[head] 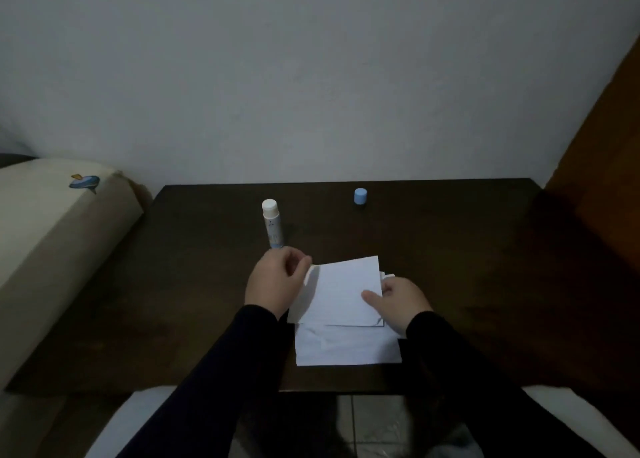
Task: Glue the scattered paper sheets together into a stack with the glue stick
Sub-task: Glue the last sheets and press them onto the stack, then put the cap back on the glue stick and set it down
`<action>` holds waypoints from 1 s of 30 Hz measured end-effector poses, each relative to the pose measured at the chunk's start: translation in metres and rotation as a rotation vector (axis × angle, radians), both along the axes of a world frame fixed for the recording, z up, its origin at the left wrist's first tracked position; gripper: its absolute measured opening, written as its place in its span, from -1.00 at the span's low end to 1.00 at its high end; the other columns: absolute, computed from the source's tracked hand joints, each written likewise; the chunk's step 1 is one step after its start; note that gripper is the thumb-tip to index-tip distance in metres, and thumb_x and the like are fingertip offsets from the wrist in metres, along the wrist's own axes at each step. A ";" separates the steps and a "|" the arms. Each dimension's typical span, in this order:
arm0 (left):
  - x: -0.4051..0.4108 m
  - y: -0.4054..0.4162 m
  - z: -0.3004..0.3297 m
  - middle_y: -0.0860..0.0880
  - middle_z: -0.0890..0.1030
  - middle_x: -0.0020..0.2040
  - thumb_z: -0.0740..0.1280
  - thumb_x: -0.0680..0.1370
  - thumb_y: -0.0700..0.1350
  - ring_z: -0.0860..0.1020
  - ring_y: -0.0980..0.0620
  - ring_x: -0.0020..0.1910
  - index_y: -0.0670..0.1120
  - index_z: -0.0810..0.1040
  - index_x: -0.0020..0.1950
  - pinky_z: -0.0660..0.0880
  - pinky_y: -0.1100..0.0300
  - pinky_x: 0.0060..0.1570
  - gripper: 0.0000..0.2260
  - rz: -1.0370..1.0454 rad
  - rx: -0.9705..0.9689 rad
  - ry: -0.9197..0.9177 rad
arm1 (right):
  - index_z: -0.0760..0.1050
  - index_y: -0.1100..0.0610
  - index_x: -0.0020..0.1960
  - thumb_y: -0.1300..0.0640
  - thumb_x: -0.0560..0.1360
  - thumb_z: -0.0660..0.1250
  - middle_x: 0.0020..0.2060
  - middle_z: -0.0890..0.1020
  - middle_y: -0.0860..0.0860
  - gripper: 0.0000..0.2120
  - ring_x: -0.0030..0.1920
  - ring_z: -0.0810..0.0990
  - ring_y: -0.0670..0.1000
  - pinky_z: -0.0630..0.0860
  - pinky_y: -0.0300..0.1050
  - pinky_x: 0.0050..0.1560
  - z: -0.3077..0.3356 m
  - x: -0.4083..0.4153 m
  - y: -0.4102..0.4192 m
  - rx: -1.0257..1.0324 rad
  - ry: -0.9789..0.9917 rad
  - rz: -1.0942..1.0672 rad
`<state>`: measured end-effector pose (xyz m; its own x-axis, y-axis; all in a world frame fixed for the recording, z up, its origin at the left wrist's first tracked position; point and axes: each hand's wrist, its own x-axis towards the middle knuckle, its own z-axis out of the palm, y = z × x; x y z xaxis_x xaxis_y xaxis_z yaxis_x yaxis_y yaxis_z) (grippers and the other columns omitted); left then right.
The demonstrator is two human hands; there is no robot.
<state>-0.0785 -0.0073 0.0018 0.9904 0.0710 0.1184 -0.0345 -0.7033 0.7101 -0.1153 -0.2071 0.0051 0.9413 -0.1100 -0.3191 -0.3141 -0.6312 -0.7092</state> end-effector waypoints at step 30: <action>0.004 -0.030 0.004 -0.02 0.46 0.23 0.44 0.27 0.39 0.45 0.01 0.14 0.03 0.31 0.38 0.47 0.10 0.12 -0.19 -0.407 0.650 0.471 | 0.42 0.12 0.16 -0.09 0.30 0.56 0.02 0.55 0.05 -0.43 0.03 0.53 0.03 0.51 -0.09 0.07 -0.009 0.004 -0.014 -0.328 0.385 -0.019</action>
<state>-0.0742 -0.0376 0.0056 0.8805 -0.2351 -0.4116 -0.1745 -0.9681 0.1798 -0.1115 -0.2208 -0.0042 0.7588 -0.2789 -0.5886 -0.5277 -0.7929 -0.3046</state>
